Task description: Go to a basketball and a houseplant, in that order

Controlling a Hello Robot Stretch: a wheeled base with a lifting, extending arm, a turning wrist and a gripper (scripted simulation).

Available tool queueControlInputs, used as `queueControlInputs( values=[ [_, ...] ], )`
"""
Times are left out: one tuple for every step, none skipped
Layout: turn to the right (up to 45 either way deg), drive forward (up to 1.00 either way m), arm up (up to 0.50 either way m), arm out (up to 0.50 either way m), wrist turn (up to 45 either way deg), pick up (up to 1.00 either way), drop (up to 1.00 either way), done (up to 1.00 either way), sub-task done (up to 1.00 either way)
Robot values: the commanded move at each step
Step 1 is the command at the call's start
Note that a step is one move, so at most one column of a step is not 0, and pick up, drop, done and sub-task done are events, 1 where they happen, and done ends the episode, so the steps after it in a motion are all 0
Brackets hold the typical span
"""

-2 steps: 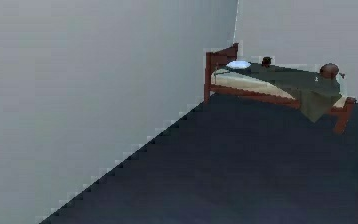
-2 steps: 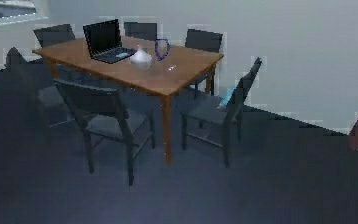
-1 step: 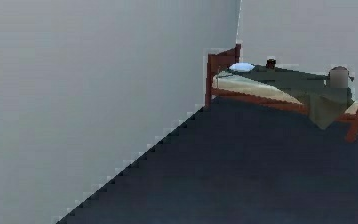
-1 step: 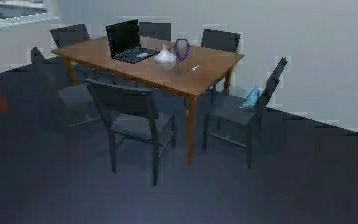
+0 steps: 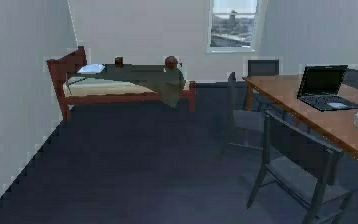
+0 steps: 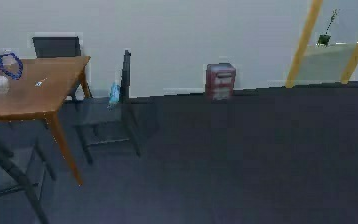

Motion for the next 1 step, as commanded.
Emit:
queueControlInputs(
  values=[
    [0.0, 1.0, 0.0, 0.0, 0.0, 0.0, 0.0, 0.0, 0.0]
  ],
)
